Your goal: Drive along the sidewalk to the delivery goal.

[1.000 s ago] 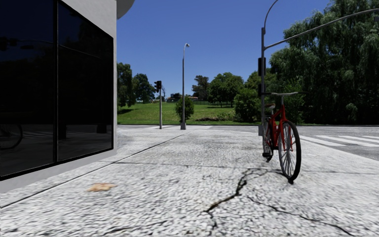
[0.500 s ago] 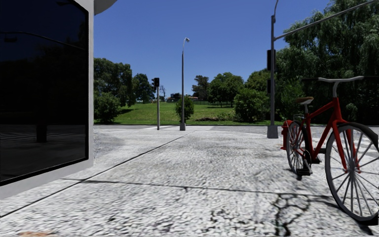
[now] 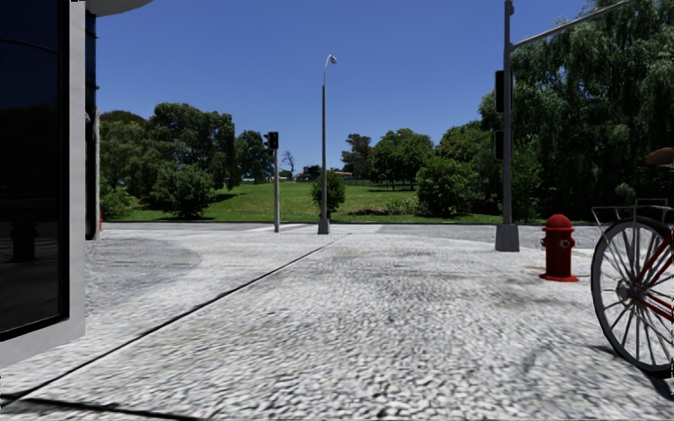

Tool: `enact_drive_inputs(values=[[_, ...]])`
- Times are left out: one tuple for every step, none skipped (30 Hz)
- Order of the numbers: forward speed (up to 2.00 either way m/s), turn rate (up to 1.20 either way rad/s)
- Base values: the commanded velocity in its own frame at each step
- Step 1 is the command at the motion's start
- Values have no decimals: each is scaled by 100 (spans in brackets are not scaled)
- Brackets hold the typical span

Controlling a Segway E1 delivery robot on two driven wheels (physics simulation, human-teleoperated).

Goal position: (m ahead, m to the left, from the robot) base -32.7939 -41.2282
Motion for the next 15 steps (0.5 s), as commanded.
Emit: enact_drive_inputs(values=[[200, 0], [200, 0], [200, 0], [200, 0], [200, 0], [200, 0], [200, 0], [200, 0], [200, 0], [200, 0], [200, 0], [200, 0], [200, 0], [200, 0], [200, 0]])
